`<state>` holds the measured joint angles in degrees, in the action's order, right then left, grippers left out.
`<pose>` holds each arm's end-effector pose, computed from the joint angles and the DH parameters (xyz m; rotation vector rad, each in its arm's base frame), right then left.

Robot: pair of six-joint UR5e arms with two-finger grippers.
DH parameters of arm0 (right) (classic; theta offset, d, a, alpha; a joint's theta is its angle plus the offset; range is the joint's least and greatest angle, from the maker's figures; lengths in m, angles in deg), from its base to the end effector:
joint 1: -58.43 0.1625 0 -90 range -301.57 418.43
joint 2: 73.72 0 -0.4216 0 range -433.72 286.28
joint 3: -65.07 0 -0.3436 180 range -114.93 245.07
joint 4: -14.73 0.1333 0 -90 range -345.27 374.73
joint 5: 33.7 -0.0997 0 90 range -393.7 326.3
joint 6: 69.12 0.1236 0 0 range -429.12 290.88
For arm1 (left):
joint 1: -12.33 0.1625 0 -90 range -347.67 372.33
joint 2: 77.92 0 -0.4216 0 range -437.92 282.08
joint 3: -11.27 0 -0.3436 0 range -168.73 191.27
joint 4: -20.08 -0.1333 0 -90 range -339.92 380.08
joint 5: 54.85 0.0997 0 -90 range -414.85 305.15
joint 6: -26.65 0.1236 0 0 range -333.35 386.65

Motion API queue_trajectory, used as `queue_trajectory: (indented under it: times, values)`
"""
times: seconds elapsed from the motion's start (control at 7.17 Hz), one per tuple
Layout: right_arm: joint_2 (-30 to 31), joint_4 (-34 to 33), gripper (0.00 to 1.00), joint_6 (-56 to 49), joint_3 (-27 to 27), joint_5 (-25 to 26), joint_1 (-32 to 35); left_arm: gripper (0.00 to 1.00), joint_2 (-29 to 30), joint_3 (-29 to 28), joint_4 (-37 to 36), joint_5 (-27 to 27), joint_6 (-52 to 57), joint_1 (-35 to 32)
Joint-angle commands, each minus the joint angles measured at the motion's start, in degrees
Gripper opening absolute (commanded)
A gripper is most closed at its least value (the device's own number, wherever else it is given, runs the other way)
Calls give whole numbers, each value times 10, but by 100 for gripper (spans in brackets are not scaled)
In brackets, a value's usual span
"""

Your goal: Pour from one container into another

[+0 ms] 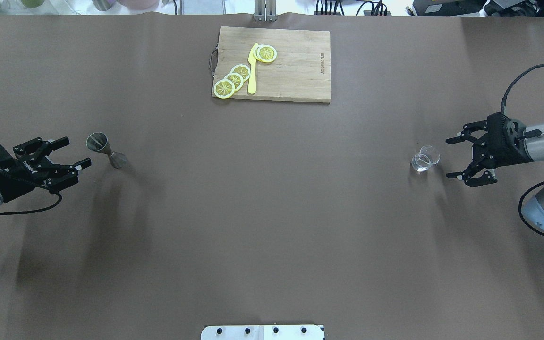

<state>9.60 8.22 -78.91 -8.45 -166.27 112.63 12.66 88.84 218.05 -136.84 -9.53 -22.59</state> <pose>-0.2539 -0.4370 0.5696 1.1091 -0.9465 -1.1335 0.2841 -0.3819 0.5425 1.2466 1.1236 0.1314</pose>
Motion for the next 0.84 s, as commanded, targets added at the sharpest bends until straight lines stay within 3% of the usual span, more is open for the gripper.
queue_trajectory:
  times: [0.0, 0.28, 0.7]
  values:
    - [-38, 66, 94, 55, 51, 22, -1, 90, 0, 28, -36, 63, -31, 49]
    - [-59, 120, 96, 98, 86, 28, -9, 90, -1, 39, -45, 187, -28, 130]
    - [-50, 140, 95, 99, 87, 28, -29, 91, -35, 77, -118, 297, -51, 134]
